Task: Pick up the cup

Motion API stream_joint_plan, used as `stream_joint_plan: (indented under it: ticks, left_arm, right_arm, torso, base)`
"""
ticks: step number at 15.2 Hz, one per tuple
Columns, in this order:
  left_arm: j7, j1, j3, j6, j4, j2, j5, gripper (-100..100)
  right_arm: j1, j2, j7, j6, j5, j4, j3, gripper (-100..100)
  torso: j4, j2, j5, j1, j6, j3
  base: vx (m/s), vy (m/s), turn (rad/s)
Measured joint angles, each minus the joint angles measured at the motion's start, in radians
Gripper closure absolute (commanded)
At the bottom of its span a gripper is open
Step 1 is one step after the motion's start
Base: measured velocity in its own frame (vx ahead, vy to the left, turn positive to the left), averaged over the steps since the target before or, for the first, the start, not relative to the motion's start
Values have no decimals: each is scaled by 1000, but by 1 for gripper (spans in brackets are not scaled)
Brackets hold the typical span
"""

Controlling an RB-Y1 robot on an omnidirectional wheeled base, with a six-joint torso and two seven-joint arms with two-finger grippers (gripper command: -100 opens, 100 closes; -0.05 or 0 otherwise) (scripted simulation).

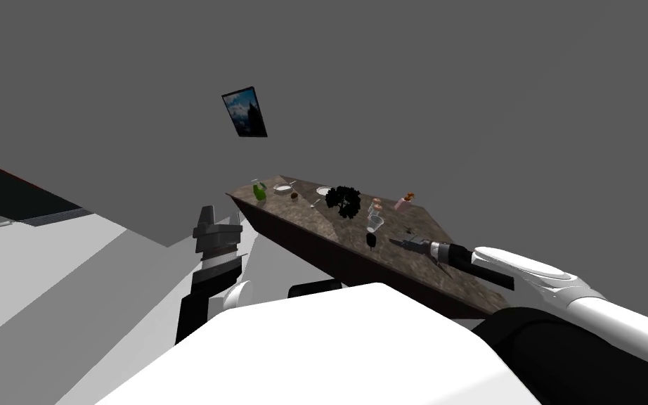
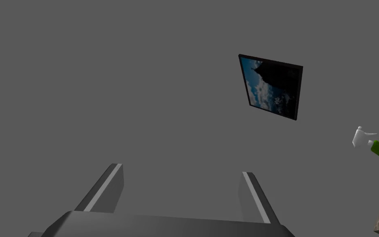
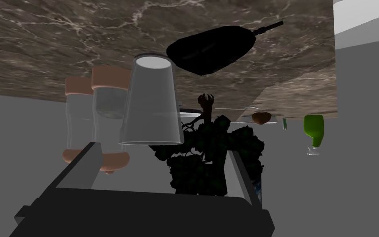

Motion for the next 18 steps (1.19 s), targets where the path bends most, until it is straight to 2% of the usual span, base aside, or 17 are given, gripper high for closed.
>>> stream_joint_plan:
  ticks: [4, 6, 10, 12, 15, 17, 18]
  left_arm:
    - [0, 0, 0, 0, 0, 0, 0, 0]
    - [0, 0, 0, 0, 0, 0, 0, 0]
    - [0, 0, 0, 0, 0, 0, 0, 0]
    - [0, 0, 0, 0, 0, 0, 0, 0]
    - [0, 0, 0, 0, 0, 0, 0, 0]
    - [0, 0, 0, 0, 0, 0, 0, 0]
    - [0, 0, 0, 0, 0, 0, 0, 0]
  right_arm:
    - [23, -89, -3, -10, 20, 36, -14, -100]
    - [48, -133, -2, -17, 35, 56, -28, -100]
    - [67, -212, 1, -29, 57, 93, -32, -100]
    - [93, -258, -2, -31, 71, 107, -44, -100]
    - [108, -316, 0, -42, 88, 136, -43, -100]
    - [148, -360, -3, -51, 107, 154, -65, -100]
    - [145, -376, -1, -54, 109, 162, -58, -100]
  torso:
    - [0, 0, 0, -1, 0, 0]
    - [0, 0, 0, 0, 0, 0]
    - [0, 0, 0, -1, 0, 0]
    - [0, 0, 0, 0, 0, 0]
    - [0, 0, 0, 0, 0, 0]
    - [0, 0, 0, 1, 0, 0]
    - [0, 0, 0, 0, 0, 0]
  base:
    - [32, 50, 85]
    - [30, 47, 78]
    - [28, 47, 87]
    - [27, 42, 72]
    - [31, 50, 102]
    - [39, 50, 69]
    - [27, 47, 79]
